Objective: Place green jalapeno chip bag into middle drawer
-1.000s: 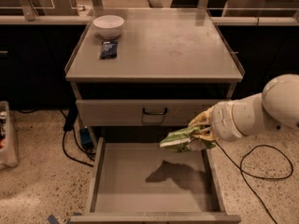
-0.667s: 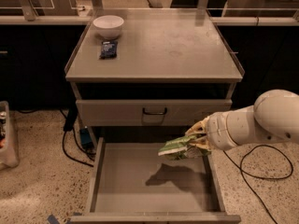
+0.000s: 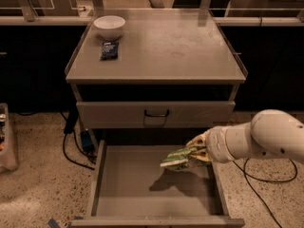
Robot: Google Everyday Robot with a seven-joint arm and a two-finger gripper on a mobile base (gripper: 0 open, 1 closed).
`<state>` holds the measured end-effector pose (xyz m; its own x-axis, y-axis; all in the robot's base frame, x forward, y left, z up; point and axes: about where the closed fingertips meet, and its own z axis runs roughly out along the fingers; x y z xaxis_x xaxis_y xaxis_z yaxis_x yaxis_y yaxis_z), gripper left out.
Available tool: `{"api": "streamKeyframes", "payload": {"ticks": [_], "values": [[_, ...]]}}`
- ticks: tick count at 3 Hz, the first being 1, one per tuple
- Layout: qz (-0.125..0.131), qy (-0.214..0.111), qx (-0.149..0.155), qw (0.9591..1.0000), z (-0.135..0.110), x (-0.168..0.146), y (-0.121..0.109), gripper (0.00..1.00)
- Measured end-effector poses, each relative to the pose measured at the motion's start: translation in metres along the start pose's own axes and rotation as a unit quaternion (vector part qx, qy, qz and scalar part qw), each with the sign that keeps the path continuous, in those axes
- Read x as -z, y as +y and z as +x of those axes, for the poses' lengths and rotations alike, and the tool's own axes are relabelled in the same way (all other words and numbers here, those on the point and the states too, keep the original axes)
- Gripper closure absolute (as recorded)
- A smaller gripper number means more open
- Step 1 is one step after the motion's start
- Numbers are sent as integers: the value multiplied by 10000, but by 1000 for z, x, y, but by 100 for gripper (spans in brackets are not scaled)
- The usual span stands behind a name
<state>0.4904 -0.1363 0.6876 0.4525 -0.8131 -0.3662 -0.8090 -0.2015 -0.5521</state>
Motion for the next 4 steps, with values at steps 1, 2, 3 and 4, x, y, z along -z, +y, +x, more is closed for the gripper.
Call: {"api": "streamKeyframes", "payload": {"ticks": [1,2,3,4], "values": [[85,-170,-60,9998,28,-41,24,100],[70,-230,-5,9997,56,-93,32,100],[50,-337,7,9994,70,-128,37,100],[73,-567,5,9984,71,-159,37,100]]}}
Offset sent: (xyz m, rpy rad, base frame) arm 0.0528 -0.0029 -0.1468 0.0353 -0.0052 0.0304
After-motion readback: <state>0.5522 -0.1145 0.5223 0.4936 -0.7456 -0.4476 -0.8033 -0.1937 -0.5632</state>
